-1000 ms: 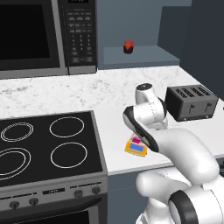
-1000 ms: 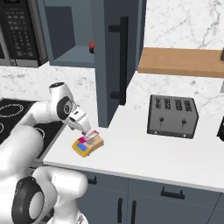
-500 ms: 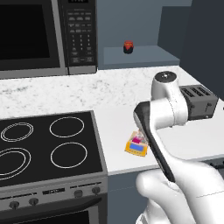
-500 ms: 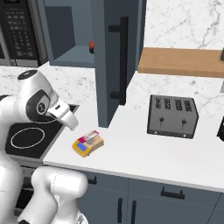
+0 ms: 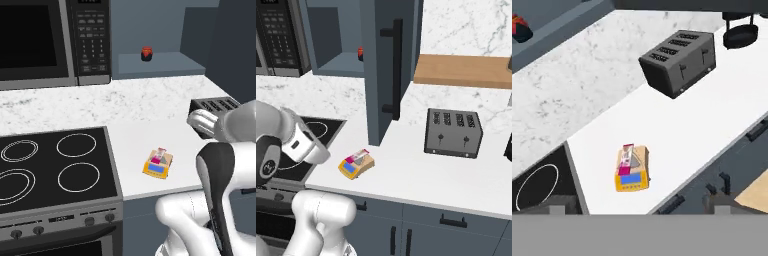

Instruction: Pick the bar and place it on the digital scale for weighing, and close the cabinet.

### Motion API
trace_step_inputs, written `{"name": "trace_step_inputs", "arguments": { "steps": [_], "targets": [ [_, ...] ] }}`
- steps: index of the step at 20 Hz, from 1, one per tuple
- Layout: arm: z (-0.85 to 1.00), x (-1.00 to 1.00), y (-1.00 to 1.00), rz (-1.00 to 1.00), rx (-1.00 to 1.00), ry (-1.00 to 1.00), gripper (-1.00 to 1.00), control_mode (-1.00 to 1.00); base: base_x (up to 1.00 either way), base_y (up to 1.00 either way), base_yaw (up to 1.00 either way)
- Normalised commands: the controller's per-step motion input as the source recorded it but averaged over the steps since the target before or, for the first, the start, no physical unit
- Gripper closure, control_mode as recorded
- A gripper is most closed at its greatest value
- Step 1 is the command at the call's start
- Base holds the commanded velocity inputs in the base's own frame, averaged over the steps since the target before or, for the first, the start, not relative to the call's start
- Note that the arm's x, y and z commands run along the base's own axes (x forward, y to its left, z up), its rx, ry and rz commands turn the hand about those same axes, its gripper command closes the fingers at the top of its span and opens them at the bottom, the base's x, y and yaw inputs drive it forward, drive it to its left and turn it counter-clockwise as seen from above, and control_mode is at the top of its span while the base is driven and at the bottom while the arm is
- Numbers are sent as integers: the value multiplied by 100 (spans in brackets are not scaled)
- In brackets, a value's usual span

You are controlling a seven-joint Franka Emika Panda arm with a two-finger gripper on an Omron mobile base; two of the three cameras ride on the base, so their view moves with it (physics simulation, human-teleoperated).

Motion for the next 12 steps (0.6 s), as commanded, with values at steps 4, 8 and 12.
{"name": "trace_step_inputs", "arguments": {
  "steps": [4,8,12],
  "targets": [
    [100,-100,-40,-4,52,-10,-100,-100,0,0,0],
    [98,-100,-47,0,57,0,-100,-100,0,0,0],
    [86,-97,-50,0,47,-11,-100,-100,0,0,0]
  ]
}}
